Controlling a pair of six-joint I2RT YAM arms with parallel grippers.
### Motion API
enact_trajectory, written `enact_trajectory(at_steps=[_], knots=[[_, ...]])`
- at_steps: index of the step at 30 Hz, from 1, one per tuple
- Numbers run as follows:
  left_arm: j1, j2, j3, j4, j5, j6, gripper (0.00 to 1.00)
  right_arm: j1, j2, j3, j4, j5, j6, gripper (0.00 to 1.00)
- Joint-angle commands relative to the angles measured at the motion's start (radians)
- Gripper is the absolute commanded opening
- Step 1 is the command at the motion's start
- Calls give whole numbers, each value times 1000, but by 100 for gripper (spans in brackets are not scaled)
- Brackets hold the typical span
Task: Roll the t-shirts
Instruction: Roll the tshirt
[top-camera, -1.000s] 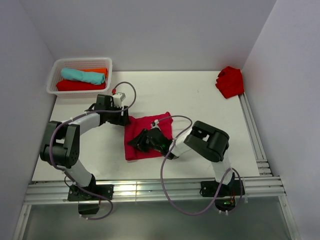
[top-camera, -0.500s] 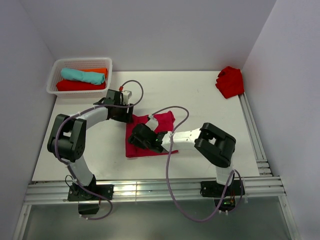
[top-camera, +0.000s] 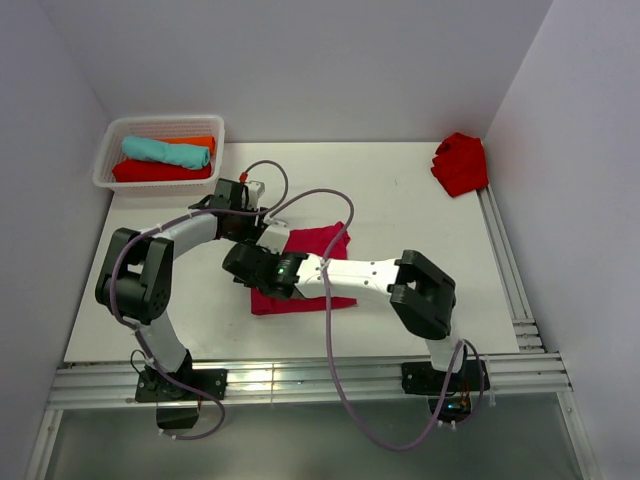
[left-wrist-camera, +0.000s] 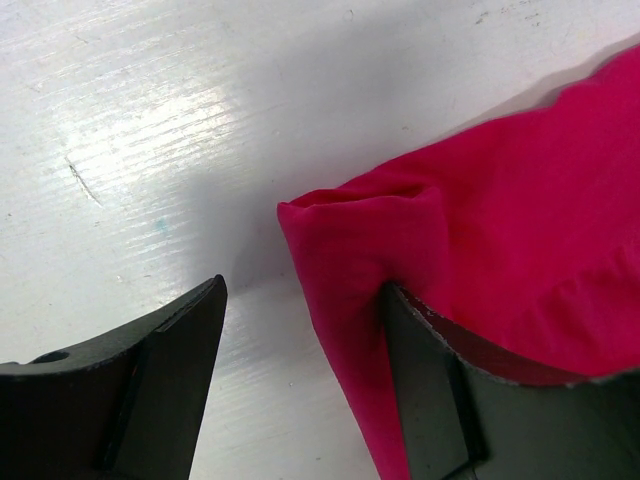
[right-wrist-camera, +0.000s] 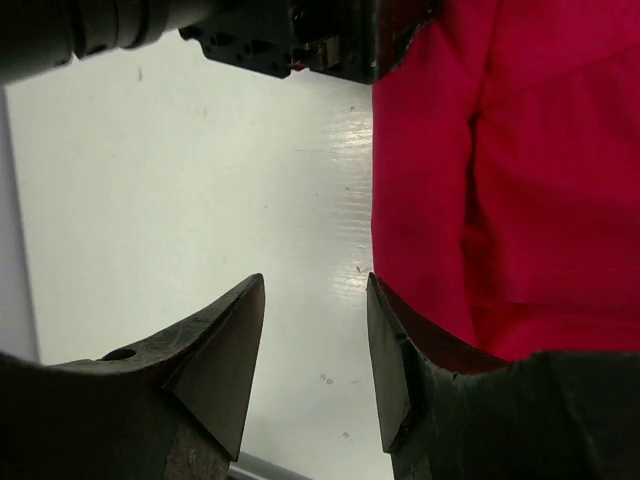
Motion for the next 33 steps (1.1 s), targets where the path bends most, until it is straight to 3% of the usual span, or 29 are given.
enact_trajectory(at_steps=[1,21,33], knots=[[-8,26,21,-18,-36,3,69,10,65,67,-104,53,-53,53],[-11,3,46,-40,13,35,77,11,312,335,-438,59,-51,59],[12,-94,122,-45,38,42,79,10,381,396,-555,52,-45,61]])
